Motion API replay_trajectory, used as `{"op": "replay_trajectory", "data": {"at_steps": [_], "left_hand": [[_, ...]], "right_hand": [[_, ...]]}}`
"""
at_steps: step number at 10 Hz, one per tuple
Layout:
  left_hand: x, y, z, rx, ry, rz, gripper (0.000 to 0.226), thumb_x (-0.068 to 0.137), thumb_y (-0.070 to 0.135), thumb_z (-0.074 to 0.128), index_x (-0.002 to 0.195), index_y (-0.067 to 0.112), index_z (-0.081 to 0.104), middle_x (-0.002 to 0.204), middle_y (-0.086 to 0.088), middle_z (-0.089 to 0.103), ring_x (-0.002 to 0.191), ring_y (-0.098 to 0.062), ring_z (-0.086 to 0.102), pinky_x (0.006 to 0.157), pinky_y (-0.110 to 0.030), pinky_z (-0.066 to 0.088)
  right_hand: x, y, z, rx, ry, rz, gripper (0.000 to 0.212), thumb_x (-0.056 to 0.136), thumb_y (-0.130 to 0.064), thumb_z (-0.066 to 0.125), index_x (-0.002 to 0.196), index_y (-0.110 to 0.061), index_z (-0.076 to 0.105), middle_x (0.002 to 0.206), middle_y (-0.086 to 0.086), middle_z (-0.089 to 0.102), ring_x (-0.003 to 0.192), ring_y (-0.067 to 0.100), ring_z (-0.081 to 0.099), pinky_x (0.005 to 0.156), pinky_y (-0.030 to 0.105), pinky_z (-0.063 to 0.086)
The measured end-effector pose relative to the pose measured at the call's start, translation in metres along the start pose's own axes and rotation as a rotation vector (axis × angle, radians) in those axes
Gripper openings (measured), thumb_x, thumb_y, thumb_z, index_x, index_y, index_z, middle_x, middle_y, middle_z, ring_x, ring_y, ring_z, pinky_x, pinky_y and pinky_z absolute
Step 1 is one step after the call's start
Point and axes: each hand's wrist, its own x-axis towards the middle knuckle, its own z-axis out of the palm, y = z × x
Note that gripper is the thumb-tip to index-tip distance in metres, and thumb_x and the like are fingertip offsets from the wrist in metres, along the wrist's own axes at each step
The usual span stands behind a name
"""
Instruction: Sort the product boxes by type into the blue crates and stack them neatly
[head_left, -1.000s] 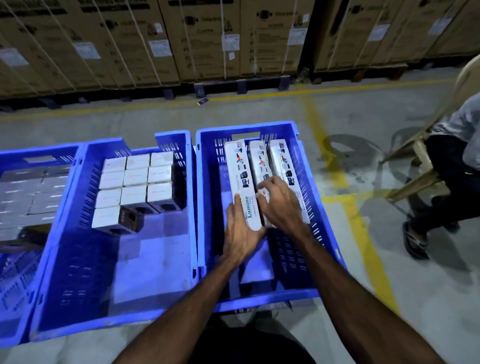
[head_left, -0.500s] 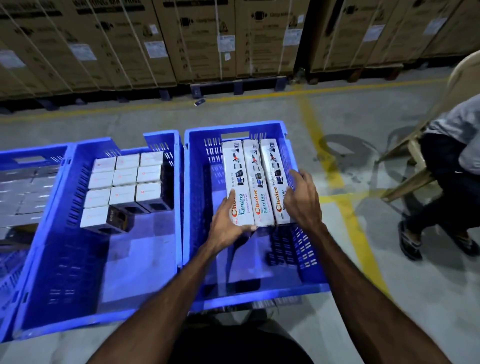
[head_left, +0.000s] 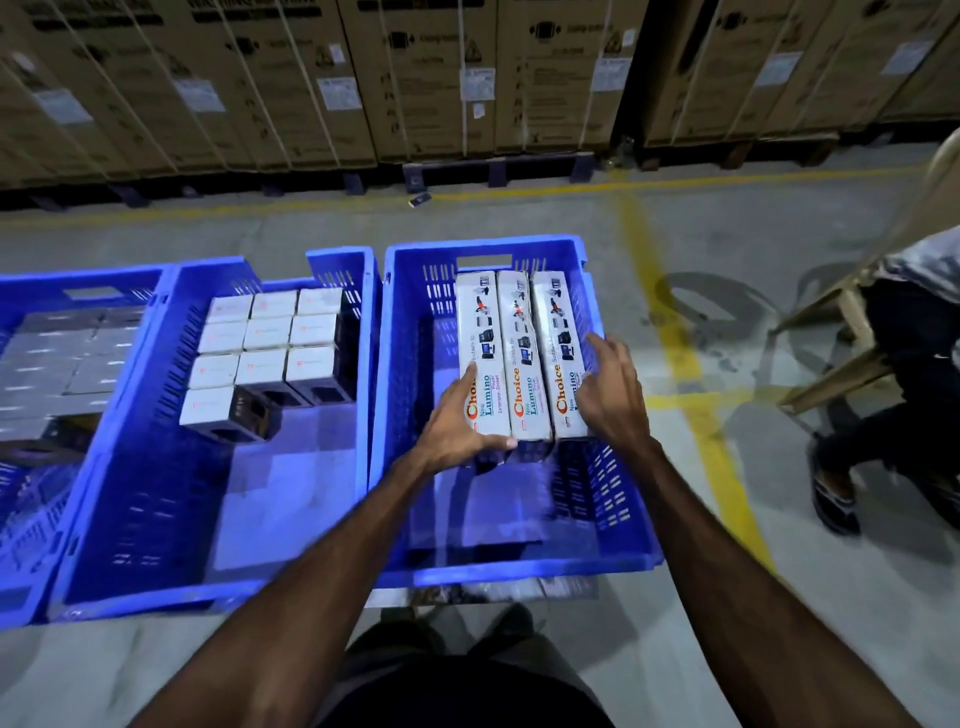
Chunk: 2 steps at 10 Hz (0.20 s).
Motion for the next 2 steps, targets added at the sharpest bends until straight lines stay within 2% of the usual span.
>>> {"op": "replay_trajectory", "data": {"at_steps": [1,2], "left_hand": [[-0.014,0.016,-0.007,-0.008,0.034,0.061,0.121,0.065,0.026,0.099,0.163,0.015,0.027,0.149,0.000,0.052,0.127,-0.006,0.050,0.106,-0.023,0.044],[-0.022,0.014,-0.010,-0.013,0.133,0.112,0.115,0.075,0.036,0.092,0.165,0.027,0.022,0.165,0.000,0.037,0.143,-0.013,0.040,0.119,-0.037,0.033]], "right_hand": [[-0.005,0.011,-0.002,0.037,-0.042,-0.015,0.065,0.095,-0.002,0.049,0.156,-0.020,0.039,0.162,0.005,0.039,0.142,0.029,0.046,0.118,0.044,0.037],[-0.015,0.022,-0.006,0.070,-0.009,-0.008,0.068,0.097,-0.006,0.054,0.161,-0.020,0.033,0.164,0.004,0.038,0.149,0.021,0.038,0.119,0.029,0.027]]}}
